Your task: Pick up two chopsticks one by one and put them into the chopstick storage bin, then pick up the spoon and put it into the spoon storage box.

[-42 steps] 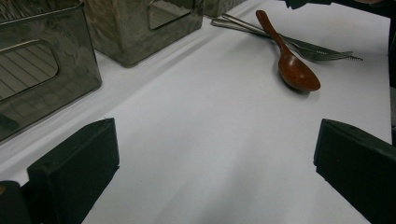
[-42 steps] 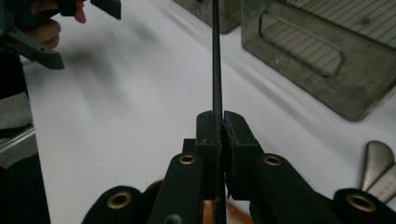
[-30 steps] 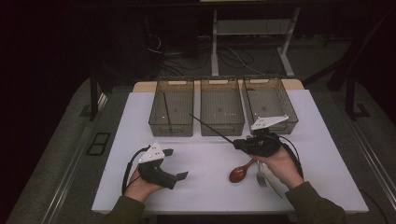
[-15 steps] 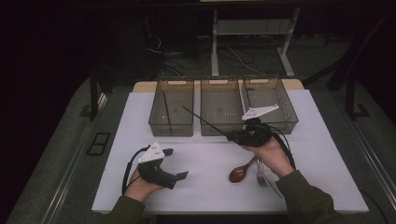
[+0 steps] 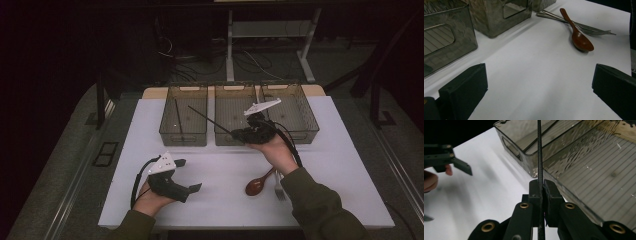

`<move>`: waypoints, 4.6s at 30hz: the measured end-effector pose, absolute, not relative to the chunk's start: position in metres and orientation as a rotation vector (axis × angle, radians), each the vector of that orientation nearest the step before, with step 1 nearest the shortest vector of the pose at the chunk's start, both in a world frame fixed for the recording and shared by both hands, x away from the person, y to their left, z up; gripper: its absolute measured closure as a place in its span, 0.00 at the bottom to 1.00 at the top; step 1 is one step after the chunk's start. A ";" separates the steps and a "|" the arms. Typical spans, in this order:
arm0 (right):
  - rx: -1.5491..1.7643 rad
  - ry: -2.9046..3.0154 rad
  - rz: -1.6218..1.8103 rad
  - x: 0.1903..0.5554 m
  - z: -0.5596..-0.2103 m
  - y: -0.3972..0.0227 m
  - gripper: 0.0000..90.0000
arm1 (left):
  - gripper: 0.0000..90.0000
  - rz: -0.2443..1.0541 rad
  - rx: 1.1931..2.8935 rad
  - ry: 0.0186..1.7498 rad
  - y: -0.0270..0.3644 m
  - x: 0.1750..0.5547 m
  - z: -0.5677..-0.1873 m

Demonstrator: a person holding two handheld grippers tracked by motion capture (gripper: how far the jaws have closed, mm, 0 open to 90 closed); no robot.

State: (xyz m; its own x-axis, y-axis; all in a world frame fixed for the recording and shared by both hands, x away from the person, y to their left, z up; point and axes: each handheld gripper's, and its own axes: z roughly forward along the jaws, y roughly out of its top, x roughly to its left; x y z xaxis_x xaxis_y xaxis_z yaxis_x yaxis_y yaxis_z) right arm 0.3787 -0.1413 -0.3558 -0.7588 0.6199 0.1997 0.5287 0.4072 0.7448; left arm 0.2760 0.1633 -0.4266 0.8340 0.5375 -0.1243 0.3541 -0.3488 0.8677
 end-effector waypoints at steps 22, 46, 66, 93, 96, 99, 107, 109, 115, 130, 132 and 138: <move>1.099 2.523 1.189 0.429 -0.339 -0.092 0.94 | 0.00 0.212 1.973 0.653 0.164 0.277 -0.426; 1.212 2.521 0.997 0.484 -0.358 -0.027 0.94 | 0.00 0.210 1.968 0.643 0.165 0.278 -0.426; 1.187 2.495 0.999 0.485 -0.364 -0.012 0.82 | 0.00 0.210 1.966 0.636 0.165 0.279 -0.426; 0.958 2.525 1.226 0.434 -0.334 -0.088 0.36 | 0.00 0.223 1.978 0.656 0.164 0.277 -0.427; 0.943 2.532 1.244 0.425 -0.337 -0.101 0.33 | 0.00 0.226 1.988 0.658 0.164 0.278 -0.427; 0.936 2.522 1.272 0.416 -0.340 -0.115 0.33 | 0.00 0.228 1.986 0.661 0.164 0.278 -0.427; 0.937 2.486 1.326 0.391 -0.344 -0.153 0.33 | 0.00 0.232 1.992 0.662 0.162 0.277 -0.426; 0.938 2.475 1.338 0.385 -0.345 -0.162 0.33 | 0.00 0.234 1.990 0.661 0.162 0.276 -0.426; 0.933 2.446 1.386 0.367 -0.348 -0.184 0.31 | 0.00 0.242 1.989 0.662 0.162 0.277 -0.426; 1.000 2.384 1.410 0.335 -0.376 -0.223 0.22 | 0.00 0.241 1.989 0.672 0.162 0.276 -0.426; 1.016 2.374 1.371 0.332 -0.379 -0.225 0.20 | 0.00 0.242 1.990 0.671 0.162 0.276 -0.426; 1.030 2.365 1.375 0.320 -0.391 -0.240 0.20 | 0.00 0.239 1.987 0.675 0.163 0.276 -0.426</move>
